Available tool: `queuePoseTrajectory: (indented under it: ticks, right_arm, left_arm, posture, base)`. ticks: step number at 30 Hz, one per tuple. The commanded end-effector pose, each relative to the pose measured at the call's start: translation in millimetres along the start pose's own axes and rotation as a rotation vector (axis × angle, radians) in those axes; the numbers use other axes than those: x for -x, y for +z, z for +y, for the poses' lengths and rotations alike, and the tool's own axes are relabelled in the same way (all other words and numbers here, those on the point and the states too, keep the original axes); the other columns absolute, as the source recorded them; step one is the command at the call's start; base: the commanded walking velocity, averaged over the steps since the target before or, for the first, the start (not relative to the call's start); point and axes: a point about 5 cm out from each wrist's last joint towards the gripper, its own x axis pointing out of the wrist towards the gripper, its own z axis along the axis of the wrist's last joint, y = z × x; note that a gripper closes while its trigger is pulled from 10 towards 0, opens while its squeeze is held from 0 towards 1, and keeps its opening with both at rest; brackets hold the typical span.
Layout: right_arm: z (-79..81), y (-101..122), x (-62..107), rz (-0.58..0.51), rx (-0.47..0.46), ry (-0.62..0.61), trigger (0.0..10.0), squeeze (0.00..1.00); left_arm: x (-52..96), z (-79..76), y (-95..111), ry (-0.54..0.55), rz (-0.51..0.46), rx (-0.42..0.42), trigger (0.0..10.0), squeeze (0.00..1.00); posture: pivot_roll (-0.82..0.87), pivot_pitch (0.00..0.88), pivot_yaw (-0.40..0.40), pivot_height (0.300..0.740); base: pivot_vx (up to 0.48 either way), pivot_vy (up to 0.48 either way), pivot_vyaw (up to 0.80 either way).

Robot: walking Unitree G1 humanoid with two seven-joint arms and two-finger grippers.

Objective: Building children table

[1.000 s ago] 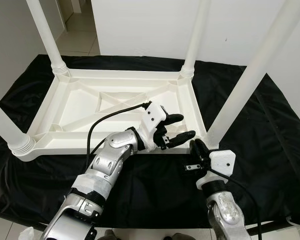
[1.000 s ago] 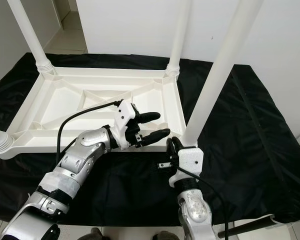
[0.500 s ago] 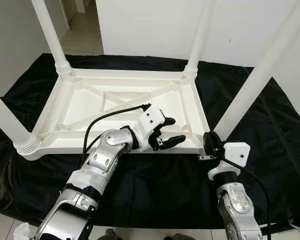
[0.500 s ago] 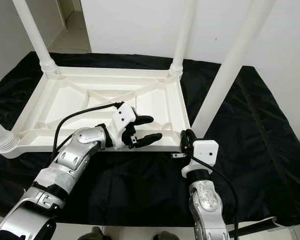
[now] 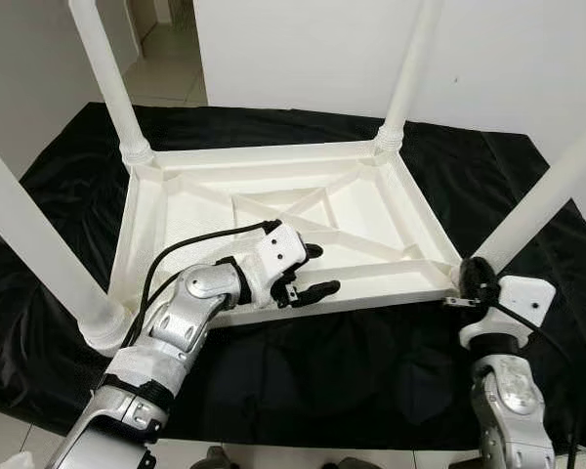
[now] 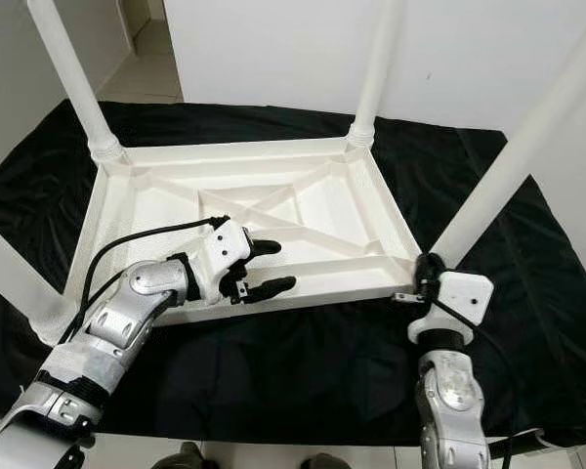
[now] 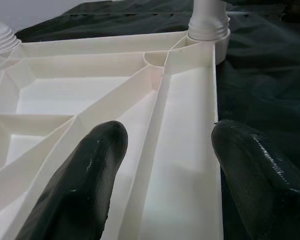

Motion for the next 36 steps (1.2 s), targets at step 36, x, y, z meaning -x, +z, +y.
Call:
queuePoseTrajectory:
  ticks: [36]
  right_arm:
    - [18.8, 2.1, -3.2, -0.015, -0.064, -0.015, 10.0, 0.0]
  left_arm:
    - [-5.3, -7.7, -22.8, 0.107, 0.225, 0.141, 6.2, 0.0]
  posture:
    - [-0.05, 0.019, 0.002, 0.74]
  base:
    - [0.0, 0.0, 0.0]
